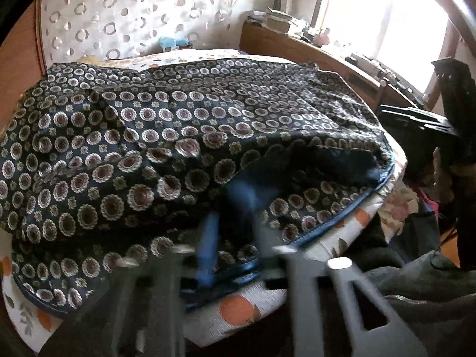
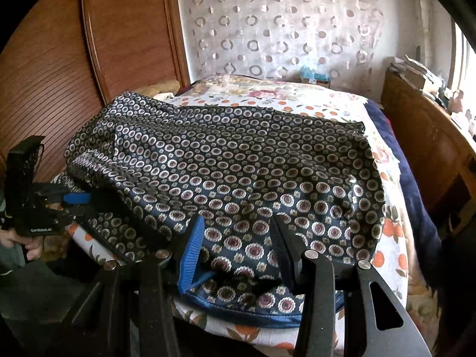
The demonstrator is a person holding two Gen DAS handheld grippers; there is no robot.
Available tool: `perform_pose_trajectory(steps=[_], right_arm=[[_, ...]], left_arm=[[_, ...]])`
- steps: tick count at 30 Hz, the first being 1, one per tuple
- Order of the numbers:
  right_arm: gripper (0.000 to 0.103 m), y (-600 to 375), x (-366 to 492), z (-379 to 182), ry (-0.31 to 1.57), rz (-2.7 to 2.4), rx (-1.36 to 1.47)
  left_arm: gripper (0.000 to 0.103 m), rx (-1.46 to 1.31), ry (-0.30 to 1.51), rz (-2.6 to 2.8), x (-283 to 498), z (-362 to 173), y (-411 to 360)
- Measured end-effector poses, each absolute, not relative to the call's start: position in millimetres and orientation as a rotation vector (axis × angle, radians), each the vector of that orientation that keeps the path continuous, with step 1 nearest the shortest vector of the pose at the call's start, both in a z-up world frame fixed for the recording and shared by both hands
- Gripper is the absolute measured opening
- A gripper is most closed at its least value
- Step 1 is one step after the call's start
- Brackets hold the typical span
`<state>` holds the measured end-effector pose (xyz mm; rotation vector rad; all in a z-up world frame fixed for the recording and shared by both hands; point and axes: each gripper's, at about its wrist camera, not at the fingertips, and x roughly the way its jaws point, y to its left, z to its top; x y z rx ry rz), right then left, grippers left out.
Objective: Fold small clothes
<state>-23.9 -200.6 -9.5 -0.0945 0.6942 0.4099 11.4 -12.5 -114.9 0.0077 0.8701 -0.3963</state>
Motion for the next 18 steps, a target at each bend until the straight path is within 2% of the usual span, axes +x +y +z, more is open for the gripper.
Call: perform_pose_trajectory(steps=[8, 11, 13, 18], right_arm=[[0.047, -208, -16, -8, 0.683, 0.387, -0.101], [0.047, -210, -13, -7, 0.680, 0.389, -0.104], [0.047, -208, -11, -8, 0.679, 0.394, -0.112], [0.047, -203, -6, -7, 0.676, 0.410, -0.132]], left_arm=[[0.003, -0.016, 0.807, -0.431, -15, -77, 9], [0.016, -0.007, 0.784, -0.390, -23, -68, 22], [0.039, 0.000, 0.759, -0.354, -26, -63, 31], [0.050, -0.028, 0.719, -0.266, -18, -57, 61]])
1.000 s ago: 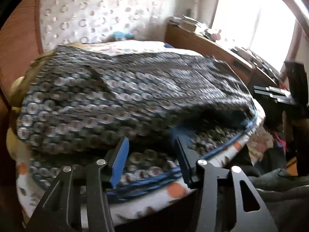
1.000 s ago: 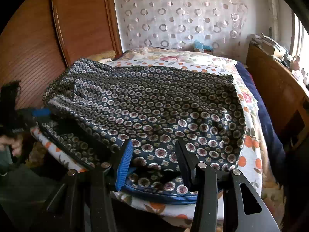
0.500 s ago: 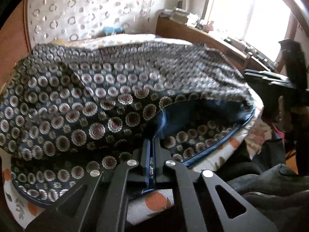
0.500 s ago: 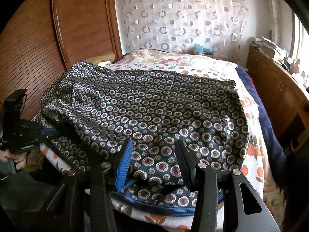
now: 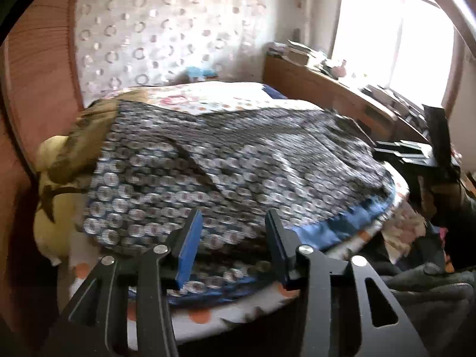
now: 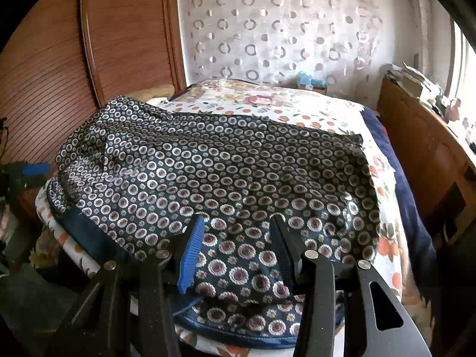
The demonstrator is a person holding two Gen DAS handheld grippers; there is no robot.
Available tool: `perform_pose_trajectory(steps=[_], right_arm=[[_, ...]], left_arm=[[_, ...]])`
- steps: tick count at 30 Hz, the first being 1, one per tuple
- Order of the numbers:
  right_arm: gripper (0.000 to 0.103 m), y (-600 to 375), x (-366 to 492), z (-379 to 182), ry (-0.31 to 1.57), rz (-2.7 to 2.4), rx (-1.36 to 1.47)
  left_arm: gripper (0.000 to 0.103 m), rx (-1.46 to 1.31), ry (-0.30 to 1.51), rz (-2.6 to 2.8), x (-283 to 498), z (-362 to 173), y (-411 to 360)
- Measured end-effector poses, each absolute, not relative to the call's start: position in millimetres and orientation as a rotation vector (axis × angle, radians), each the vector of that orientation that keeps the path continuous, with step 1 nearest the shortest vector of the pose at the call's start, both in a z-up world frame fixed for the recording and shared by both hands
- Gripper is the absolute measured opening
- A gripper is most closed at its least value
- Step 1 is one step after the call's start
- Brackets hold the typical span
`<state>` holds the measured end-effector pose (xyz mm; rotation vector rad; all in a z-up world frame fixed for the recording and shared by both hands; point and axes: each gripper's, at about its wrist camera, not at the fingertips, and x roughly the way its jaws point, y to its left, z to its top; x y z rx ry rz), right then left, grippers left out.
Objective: Fold small clothes
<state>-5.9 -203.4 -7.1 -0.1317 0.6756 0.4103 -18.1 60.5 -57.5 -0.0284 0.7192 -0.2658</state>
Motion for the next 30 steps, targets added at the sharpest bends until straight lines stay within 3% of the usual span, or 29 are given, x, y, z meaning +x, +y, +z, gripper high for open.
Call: perform_pose_trajectory(steps=[2, 4, 7, 17, 30], right_arm=[[0.047, -201, -2, -8, 0.671, 0.416, -0.138], [0.047, -197, 4, -12, 0.673, 0.421, -0.141], [0.047, -193, 12, -19, 0.674, 0.429, -0.137], [0.047, -175, 46, -57, 0.727, 0.422, -0.175], [0.051, -173, 47, -72, 0.719, 0.415, -0.196]], left_arm=[[0.055, -0.055, 0.710, -0.225, -14, -57, 75], [0.068, -0.065, 0.707, -0.190, -9, -59, 87], [0.073, -0.063, 0.698, -0.113, -4, -64, 106], [0.073, -0.146, 0.717, 0.022, 5, -88, 158], [0.073, -0.193, 0.786, 0.028, 15, -120, 162]])
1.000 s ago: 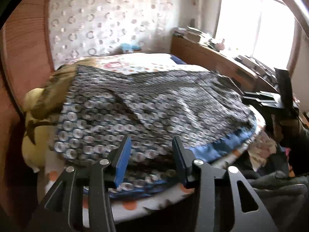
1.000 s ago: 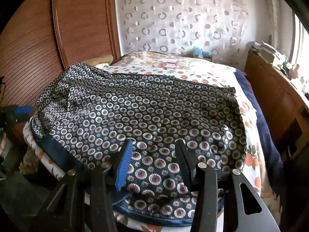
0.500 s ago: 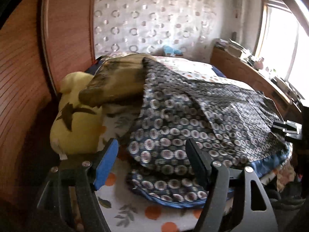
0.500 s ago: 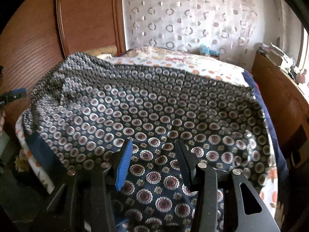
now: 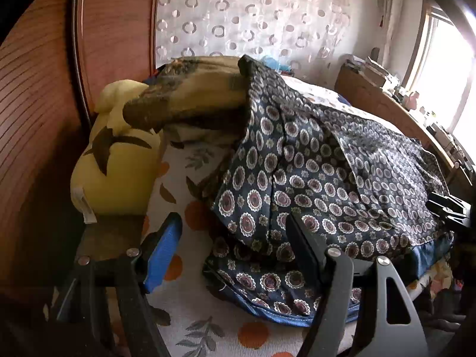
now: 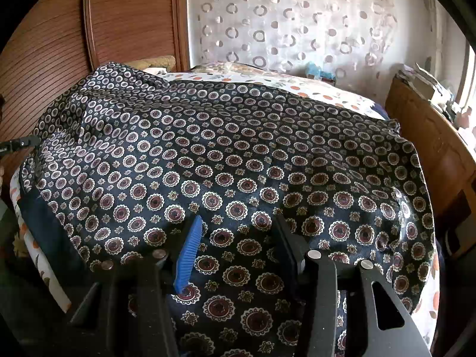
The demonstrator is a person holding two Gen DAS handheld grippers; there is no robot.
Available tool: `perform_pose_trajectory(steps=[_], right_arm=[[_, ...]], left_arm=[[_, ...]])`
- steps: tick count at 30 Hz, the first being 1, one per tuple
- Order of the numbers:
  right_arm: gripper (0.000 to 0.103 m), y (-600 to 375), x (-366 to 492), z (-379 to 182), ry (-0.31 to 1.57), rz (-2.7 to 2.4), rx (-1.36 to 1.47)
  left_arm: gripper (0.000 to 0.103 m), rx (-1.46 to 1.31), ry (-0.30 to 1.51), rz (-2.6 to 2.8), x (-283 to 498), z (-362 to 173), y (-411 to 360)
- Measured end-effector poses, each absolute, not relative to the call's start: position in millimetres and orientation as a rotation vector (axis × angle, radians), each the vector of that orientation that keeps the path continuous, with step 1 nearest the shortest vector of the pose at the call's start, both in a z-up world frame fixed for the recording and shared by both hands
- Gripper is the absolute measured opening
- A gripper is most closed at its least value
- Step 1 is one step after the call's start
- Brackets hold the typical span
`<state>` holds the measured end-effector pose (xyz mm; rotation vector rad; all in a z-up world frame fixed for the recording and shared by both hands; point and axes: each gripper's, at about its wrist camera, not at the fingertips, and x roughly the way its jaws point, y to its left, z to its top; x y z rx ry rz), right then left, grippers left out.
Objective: Fold small clothes
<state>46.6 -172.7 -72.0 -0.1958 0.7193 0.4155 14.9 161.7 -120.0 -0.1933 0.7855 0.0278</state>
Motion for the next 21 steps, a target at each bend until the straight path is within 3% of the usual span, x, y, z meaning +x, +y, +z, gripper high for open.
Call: perform_pose_trajectory(steps=[11, 18, 20, 21], right_arm=[[0.051, -176.1, 46.0, -72.0, 0.717, 0.418, -0.194], [0.052, -176.4, 46.0, -72.0, 0.718, 0.418, -0.193], [0.052, -176.9, 46.0, -71.9, 0.718, 0.419, -0.191], [0.052, -177.1, 46.1, -71.9, 0.718, 0.420, -0.190]], left_arm=[[0.072, -0.193, 0.800, 0.030, 17.2, -125.4, 161.0], [0.041, -0.196, 0.804, -0.008, 17.1, -126.8, 156.9], [0.028, -0.195, 0.806, -0.023, 18.0, -127.4, 154.4], [0.009, -0.200, 0.813, -0.041, 19.4, -127.8, 153.5]])
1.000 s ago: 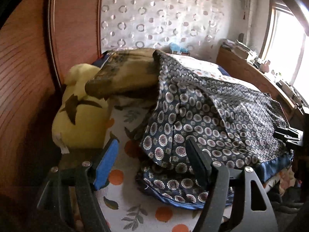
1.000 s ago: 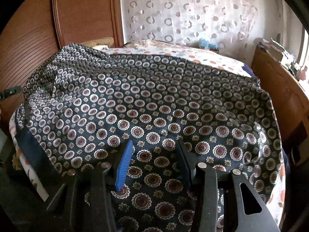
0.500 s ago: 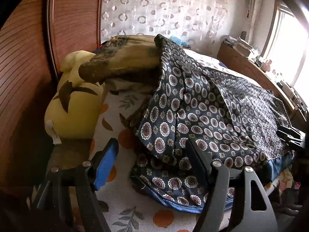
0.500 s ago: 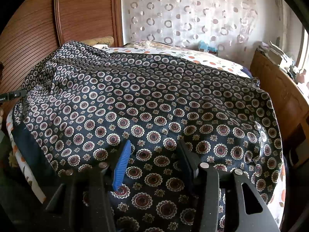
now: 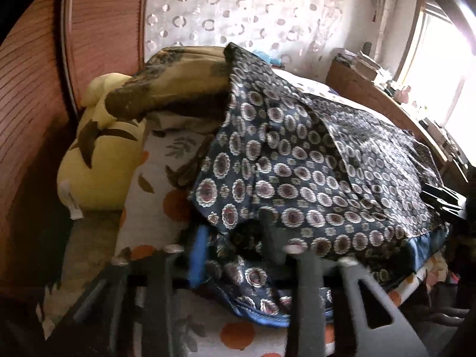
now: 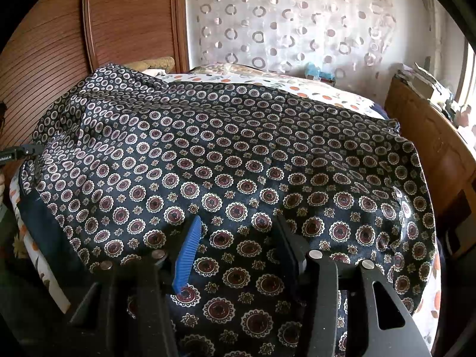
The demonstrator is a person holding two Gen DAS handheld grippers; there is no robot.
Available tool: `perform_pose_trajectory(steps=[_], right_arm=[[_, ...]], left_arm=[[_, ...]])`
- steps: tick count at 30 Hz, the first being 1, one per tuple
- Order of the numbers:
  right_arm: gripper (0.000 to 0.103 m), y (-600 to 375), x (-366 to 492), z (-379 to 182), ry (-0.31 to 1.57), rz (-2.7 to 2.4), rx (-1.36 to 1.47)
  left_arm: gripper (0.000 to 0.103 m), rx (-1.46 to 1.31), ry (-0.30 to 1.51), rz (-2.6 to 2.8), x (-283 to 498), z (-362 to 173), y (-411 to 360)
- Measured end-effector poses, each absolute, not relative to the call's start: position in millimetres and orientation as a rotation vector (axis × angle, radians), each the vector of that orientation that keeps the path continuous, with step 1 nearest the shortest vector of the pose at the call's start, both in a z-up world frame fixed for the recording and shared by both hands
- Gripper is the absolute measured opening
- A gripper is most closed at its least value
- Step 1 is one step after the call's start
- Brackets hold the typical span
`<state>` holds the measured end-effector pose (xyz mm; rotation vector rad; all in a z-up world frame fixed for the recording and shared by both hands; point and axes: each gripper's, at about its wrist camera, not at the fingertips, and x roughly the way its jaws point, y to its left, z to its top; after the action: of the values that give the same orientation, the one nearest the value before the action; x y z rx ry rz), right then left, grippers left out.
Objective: Fold small clothes
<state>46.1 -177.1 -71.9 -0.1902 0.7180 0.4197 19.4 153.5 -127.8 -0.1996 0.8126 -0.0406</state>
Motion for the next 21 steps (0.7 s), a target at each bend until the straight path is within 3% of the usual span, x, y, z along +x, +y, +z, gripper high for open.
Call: perform_pose_trajectory(steps=[13, 21], right_arm=[[0.052, -177, 47, -72, 0.720, 0.421, -0.187], [0.052, -177, 47, -71, 0.720, 0.422, -0.178]], left_arm=[[0.004, -0.157, 0.605, -0.182, 13, -48, 111], [0.004, -0.143, 0.538, -0.263, 30, -26, 79]])
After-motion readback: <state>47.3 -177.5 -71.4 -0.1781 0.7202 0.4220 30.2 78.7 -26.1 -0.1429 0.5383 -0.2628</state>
